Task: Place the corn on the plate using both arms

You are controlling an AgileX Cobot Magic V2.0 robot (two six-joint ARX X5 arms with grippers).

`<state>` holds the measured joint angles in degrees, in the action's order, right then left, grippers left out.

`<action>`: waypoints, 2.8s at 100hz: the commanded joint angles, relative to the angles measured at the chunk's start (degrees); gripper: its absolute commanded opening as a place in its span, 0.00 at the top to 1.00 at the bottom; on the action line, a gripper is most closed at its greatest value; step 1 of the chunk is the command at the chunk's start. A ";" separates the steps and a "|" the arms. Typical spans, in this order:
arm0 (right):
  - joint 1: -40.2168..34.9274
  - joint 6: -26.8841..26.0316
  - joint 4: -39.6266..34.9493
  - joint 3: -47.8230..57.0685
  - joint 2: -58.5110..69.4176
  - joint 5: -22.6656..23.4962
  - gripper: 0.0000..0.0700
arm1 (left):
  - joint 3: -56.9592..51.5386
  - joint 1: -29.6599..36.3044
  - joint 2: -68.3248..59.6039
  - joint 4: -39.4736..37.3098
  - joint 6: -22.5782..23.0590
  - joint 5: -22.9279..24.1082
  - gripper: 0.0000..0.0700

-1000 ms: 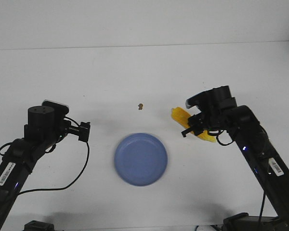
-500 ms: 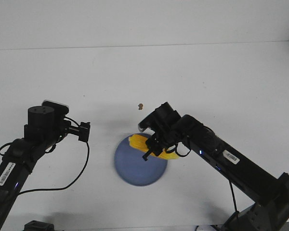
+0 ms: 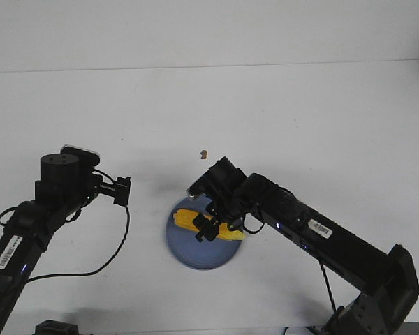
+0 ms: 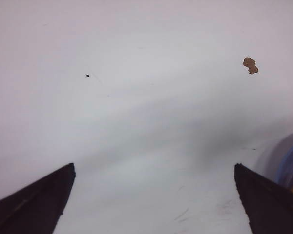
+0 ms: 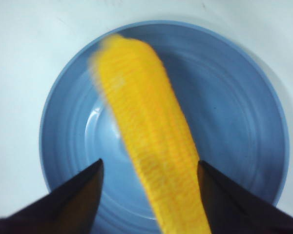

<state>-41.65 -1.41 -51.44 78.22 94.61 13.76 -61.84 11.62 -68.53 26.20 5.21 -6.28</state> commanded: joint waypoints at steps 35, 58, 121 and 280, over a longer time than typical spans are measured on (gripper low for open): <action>2.73 -0.52 1.95 0.85 -1.40 -3.21 0.38 | -0.57 -0.02 -0.70 -0.59 -0.09 -0.15 0.05; 8.70 -0.15 2.43 0.85 -8.76 -12.09 0.39 | -0.57 -0.04 -0.70 -1.01 -0.46 -0.13 0.05; 35.28 -0.13 16.59 -25.14 -48.70 -14.25 0.39 | 8.35 -6.01 16.48 -10.08 -4.87 -0.13 0.05; 38.07 -0.72 24.85 -45.88 -81.83 -18.73 1.00 | 29.75 -6.40 45.88 -9.94 -10.64 0.94 0.98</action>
<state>-3.64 -1.74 -27.14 31.99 12.75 -4.78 -31.53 5.26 -22.70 16.91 -5.34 -5.43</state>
